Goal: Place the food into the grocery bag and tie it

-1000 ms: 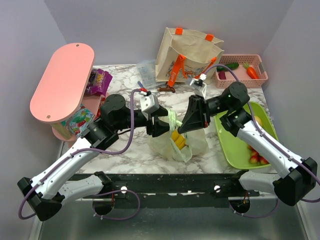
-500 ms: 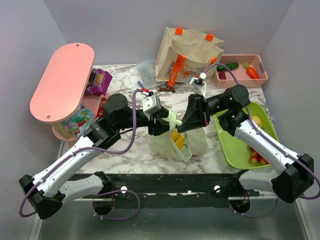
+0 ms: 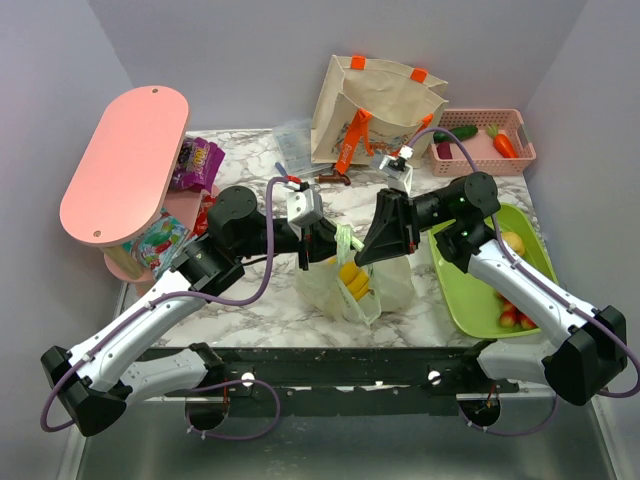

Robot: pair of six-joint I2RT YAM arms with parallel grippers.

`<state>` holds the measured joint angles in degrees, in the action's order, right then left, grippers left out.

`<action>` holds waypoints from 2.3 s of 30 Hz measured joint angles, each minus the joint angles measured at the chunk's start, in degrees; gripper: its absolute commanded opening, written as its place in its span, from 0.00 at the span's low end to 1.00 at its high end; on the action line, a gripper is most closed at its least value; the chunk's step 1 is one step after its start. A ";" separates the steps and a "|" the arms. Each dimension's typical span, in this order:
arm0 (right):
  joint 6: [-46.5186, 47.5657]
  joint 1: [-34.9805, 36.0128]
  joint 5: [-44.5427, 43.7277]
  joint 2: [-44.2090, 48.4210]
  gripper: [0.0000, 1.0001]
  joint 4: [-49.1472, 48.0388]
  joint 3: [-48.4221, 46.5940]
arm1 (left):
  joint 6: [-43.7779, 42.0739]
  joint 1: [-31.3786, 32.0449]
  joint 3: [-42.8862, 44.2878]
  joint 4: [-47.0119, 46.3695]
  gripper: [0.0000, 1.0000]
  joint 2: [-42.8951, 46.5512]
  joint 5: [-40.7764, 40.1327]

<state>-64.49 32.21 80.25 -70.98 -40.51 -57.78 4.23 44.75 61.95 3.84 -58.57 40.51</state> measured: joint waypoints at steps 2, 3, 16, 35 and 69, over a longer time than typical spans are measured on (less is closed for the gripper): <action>0.00 0.00 0.00 0.00 0.01 -0.13 0.00 | 0.31 0.00 -0.09 -0.28 0.00 0.00 0.26; 0.00 0.00 0.00 0.00 0.02 -0.11 0.00 | 0.59 0.00 -0.35 -0.79 0.00 0.00 0.33; 22.62 0.07 -2.95 1.20 0.71 31.78 -9.35 | 3.08 -0.20 -1.44 1.16 0.00 0.70 -1.86; 45.55 0.09 -27.04 8.02 0.57 65.24 -15.17 | 5.90 0.02 -2.95 1.51 0.00 2.49 -3.91; 44.17 0.09 -25.40 9.35 0.37 66.58 -8.85 | 5.44 0.02 -2.95 2.29 0.00 2.84 -4.13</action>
<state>-20.32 32.29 54.85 -61.63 26.06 -66.63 9.67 44.77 59.00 6.13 -55.72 36.38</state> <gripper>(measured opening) 0.375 0.008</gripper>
